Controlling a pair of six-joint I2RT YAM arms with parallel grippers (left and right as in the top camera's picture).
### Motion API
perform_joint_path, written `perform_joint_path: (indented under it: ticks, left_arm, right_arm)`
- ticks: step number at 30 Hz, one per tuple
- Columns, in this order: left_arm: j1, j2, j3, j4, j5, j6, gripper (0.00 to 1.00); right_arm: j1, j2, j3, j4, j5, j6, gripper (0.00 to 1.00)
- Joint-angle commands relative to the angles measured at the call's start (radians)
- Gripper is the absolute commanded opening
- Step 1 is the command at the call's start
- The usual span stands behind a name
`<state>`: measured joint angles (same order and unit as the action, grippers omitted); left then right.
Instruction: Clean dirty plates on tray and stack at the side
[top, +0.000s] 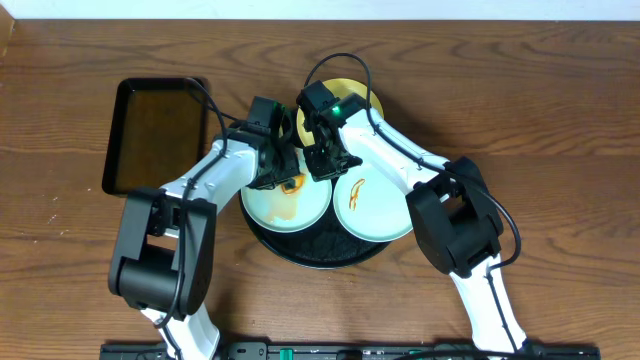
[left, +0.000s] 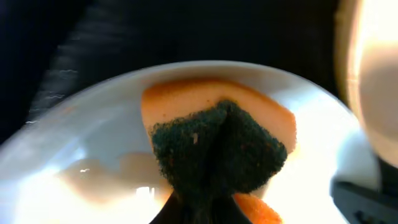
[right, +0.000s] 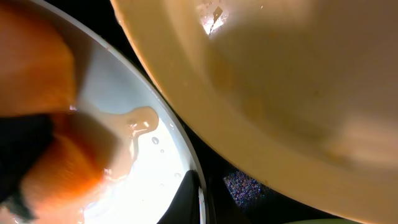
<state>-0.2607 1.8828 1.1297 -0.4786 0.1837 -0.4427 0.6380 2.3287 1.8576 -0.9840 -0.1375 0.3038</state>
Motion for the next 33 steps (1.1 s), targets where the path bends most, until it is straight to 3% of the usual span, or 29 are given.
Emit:
perform_joint_path:
  ticks: [1, 8, 16, 21, 29, 33]
  left_arm:
    - [0.047, 0.005, -0.018, -0.083, -0.195, 0.005, 0.07]
    - [0.048, -0.130, -0.017, -0.190, -0.238, 0.049, 0.07]
    - [0.019, -0.216, -0.017, -0.220, 0.105, 0.032, 0.07]
    - [-0.029, -0.174, -0.023, -0.211, 0.104, -0.056, 0.07]
    - [-0.079, -0.064, -0.029, -0.180, 0.104, -0.064, 0.07]
    - [-0.076, -0.031, -0.029, -0.216, 0.023, -0.064, 0.07]
  right_arm:
    - [0.007, 0.039, -0.010, -0.006, 0.059, 0.018, 0.01]
    - [0.007, 0.039, -0.010, -0.002, 0.059, 0.018, 0.02]
    - [0.007, 0.039, -0.010, -0.003, 0.059, 0.018, 0.02]
    - [0.007, 0.039, -0.010, -0.003, 0.058, 0.018, 0.01]
    - [0.007, 0.039, -0.010, -0.004, 0.058, 0.018, 0.01]
    - [0.007, 0.039, -0.010, -0.004, 0.059, 0.018, 0.01]
